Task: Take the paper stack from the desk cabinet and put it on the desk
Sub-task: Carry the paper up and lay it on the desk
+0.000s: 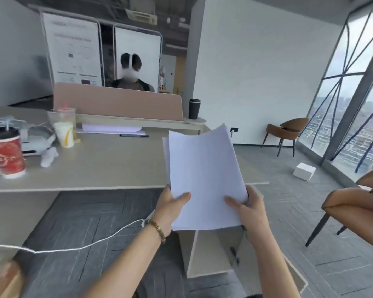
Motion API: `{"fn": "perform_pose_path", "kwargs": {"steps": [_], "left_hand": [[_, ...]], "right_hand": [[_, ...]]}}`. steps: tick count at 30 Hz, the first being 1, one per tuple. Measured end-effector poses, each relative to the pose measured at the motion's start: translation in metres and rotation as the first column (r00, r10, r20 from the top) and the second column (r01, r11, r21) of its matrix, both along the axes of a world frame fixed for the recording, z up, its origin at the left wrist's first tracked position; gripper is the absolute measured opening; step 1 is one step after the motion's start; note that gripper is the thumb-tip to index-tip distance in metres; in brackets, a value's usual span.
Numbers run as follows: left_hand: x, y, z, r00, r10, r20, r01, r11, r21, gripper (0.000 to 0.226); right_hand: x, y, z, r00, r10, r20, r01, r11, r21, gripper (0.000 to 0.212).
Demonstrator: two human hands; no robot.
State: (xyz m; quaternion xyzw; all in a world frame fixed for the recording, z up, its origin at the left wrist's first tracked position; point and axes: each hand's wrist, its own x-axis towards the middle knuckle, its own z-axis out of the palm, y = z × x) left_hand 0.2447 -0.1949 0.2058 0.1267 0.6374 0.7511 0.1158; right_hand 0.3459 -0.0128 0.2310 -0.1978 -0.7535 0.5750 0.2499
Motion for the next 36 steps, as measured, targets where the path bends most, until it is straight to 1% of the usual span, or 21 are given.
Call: {"fn": "perform_pose_path", "kwargs": {"steps": [3, 5, 9, 11, 14, 17, 20, 22, 27, 30, 32, 36], "left_hand": [[-0.029, -0.012, 0.007, 0.997, 0.056, -0.045, -0.057, 0.998, -0.012, 0.039], [-0.052, -0.015, 0.009, 0.992, 0.085, -0.089, -0.088, 0.995, -0.037, 0.038], [-0.112, -0.02, 0.002, 0.987, 0.119, -0.111, -0.127, 0.99, -0.064, 0.037], [-0.149, -0.025, -0.003, 0.985, 0.149, -0.09, -0.155, 0.986, -0.057, 0.037], [-0.203, -0.031, -0.013, 0.98, 0.186, -0.065, -0.189, 0.981, -0.045, 0.035], [-0.247, -0.033, -0.024, 0.979, 0.181, -0.093, -0.186, 0.981, -0.047, 0.039], [-0.275, -0.028, -0.035, 0.979, 0.161, -0.121, -0.169, 0.984, -0.061, 0.042], [-0.286, -0.023, -0.039, 0.976, 0.166, -0.141, -0.175, 0.983, -0.06, 0.043], [-0.304, -0.01, -0.039, 0.968, 0.178, -0.177, -0.189, 0.981, -0.047, 0.042], [-0.314, -0.006, -0.037, 0.967, 0.215, -0.139, -0.223, 0.973, -0.052, 0.04], [-0.317, -0.003, -0.033, 0.963, 0.246, -0.107, -0.252, 0.967, -0.049, 0.035], [-0.319, 0.005, -0.025, 0.957, 0.272, -0.101, -0.278, 0.959, -0.059, 0.025]], "right_hand": [[-0.036, -0.004, 0.005, 0.997, 0.077, -0.019, -0.078, 0.997, -0.024, 0.028], [-0.066, -0.002, 0.005, 0.993, 0.114, -0.021, -0.115, 0.992, -0.054, 0.033], [-0.138, 0.007, -0.002, 0.976, 0.216, -0.003, -0.212, 0.957, -0.198, 0.04], [-0.178, 0.011, -0.008, 0.958, 0.283, 0.031, -0.268, 0.933, -0.24, 0.036], [-0.237, 0.018, -0.016, 0.927, 0.372, 0.058, -0.345, 0.901, -0.262, 0.022], [-0.294, 0.025, -0.018, 0.92, 0.39, 0.034, -0.365, 0.886, -0.285, 0.017], [-0.336, 0.033, -0.02, 0.928, 0.373, -0.005, -0.355, 0.879, -0.317, 0.027], [-0.354, 0.036, -0.021, 0.934, 0.355, -0.026, -0.346, 0.885, -0.311, 0.032], [-0.369, 0.039, -0.023, 0.943, 0.321, -0.085, -0.332, 0.922, -0.198, 0.034], [-0.368, 0.038, -0.017, 0.941, 0.322, -0.101, -0.333, 0.937, -0.106, 0.03], [-0.365, 0.036, -0.011, 0.947, 0.306, -0.101, -0.314, 0.946, -0.075, 0.029], [-0.364, 0.034, -0.006, 0.954, 0.281, -0.108, -0.289, 0.954, -0.073, 0.039]]}}
